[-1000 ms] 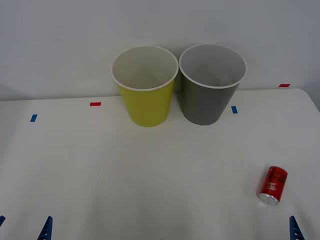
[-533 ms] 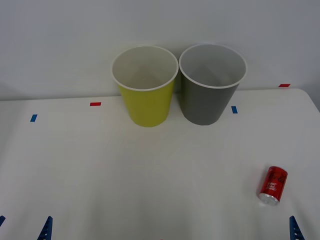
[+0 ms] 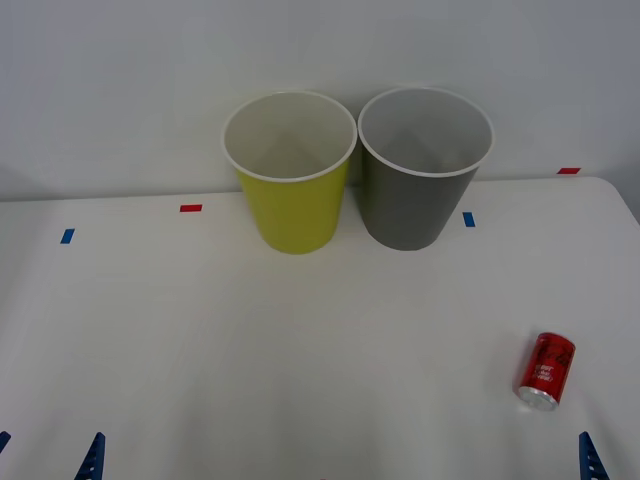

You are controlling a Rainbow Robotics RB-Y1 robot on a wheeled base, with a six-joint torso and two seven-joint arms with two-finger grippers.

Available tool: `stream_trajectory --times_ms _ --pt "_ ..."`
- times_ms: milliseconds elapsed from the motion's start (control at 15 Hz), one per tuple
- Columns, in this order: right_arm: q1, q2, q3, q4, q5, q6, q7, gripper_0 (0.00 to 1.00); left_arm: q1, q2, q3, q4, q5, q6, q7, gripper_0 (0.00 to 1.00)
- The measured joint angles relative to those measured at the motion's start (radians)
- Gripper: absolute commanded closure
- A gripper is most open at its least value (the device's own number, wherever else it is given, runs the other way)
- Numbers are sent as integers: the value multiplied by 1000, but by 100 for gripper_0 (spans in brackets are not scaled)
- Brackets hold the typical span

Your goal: Put cans in the gray bin and PET bottles in the light green bin.

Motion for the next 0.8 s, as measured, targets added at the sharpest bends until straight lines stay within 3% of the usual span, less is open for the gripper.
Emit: stream_trajectory --times_ms 467,667,800 --pt "-2 4 2 5 0 2 0 0 0 0 0 0 0 0 0 0" --pt "-44 72 -2 70 10 19 7 0 0 0 0 0 0 0 0 0" --pt "-47 87 -12 43 11 61 9 0 0 0 0 0 0 0 0 0"
